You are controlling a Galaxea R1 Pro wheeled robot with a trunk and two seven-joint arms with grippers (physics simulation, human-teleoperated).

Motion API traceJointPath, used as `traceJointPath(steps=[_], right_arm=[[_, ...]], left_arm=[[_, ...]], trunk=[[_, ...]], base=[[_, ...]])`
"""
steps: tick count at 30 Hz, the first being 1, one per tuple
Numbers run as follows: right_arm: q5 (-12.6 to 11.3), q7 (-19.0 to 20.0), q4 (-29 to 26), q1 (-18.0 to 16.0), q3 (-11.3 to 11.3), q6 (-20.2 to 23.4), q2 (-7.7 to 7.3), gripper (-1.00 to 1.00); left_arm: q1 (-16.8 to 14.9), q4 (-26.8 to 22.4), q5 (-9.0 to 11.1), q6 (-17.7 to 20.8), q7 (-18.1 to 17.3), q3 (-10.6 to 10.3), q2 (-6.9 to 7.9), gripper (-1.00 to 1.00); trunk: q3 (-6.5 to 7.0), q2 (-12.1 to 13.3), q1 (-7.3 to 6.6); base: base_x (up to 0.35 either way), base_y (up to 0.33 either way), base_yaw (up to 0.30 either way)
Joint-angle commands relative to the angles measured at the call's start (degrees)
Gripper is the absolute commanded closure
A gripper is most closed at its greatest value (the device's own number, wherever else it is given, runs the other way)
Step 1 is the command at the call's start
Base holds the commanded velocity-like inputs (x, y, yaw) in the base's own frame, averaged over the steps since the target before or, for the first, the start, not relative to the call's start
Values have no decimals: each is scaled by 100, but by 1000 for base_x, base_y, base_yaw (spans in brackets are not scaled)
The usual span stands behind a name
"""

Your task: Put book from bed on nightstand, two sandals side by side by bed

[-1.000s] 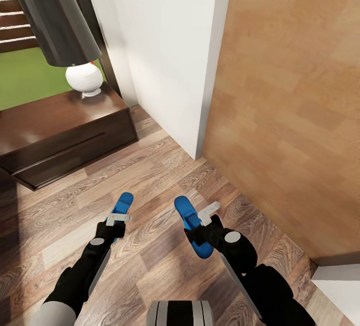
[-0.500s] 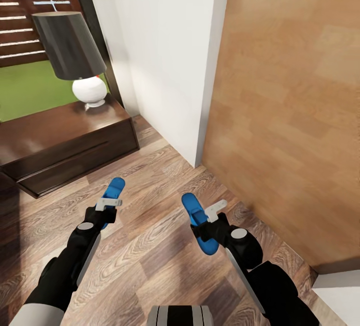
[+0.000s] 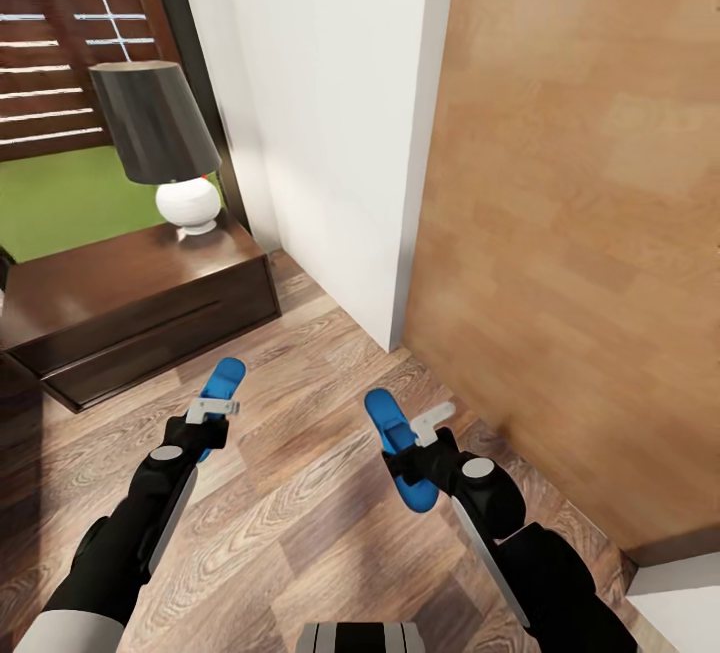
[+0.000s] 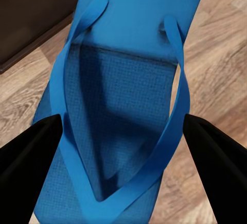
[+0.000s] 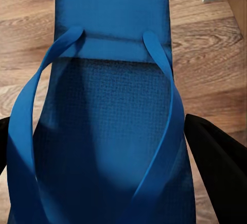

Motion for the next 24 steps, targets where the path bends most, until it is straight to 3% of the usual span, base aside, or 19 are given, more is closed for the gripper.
traceJointPath(steps=[1, 24], right_arm=[[12, 22, -2, -4, 6, 28, -3, 100], [23, 14, 125, -4, 17, 25, 17, 100]], left_arm=[[-2, -6, -36, 36, 18, -18, 6, 100], [1, 37, -53, 38, 41, -17, 14, 100]], trunk=[[18, 0, -3], [528, 31, -63]], base=[[0, 0, 0], [0, 0, 0]])
